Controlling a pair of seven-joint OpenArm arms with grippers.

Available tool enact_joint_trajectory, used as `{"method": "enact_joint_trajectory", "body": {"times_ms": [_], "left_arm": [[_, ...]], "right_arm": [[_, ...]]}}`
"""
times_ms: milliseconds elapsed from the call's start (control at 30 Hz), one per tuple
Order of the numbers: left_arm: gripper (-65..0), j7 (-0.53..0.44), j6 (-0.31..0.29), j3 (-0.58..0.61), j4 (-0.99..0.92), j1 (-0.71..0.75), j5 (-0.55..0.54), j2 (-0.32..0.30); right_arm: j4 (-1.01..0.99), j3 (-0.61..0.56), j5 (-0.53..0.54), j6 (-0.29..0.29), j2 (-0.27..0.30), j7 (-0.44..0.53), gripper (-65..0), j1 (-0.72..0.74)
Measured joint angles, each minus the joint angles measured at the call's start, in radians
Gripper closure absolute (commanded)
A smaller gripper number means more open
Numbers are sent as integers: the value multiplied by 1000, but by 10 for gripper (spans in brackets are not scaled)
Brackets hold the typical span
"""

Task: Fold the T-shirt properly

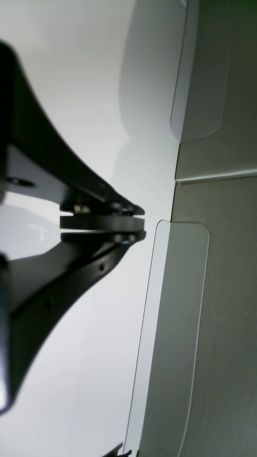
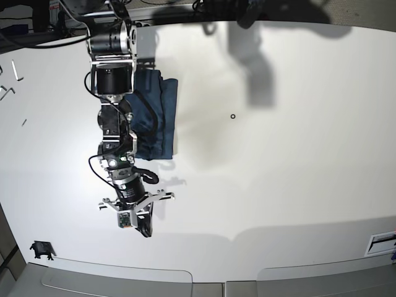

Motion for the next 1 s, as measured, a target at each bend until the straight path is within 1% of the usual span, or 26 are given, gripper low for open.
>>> {"method": "enact_joint_trajectory", "body": {"times_ms": [100,167,400,467,633,800,833,867,933,1000], "left_arm": [[-81,0,0,0,0,0,0,0],[-81,0,0,0,0,0,0,0],[-81,0,0,0,0,0,0,0],[-81,0,0,0,0,0,0,0],[-81,0,0,0,0,0,0,0],[-81,0,0,0,0,0,0,0],[-81,0,0,0,0,0,0,0],[-81,0,0,0,0,0,0,0],[-81,0,0,0,0,0,0,0],[-81,0,0,0,0,0,0,0]], "right_arm": [[0,0,23,7,0,0,0,0],[0,0,79,7,0,0,0,0],[0,0,188,6,0,3,0,0],[0,0,191,6,0,2,0,0],[0,0,191,6,0,-97,0,0],[0,0,191,8,0,-114,0,0],[0,0,191,33,0,-118,0,0],[0,0,191,76,2,-123,0,0],[0,1,191,183,3,-127,0,0],[0,0,190,307,2,-129,0,0]]}}
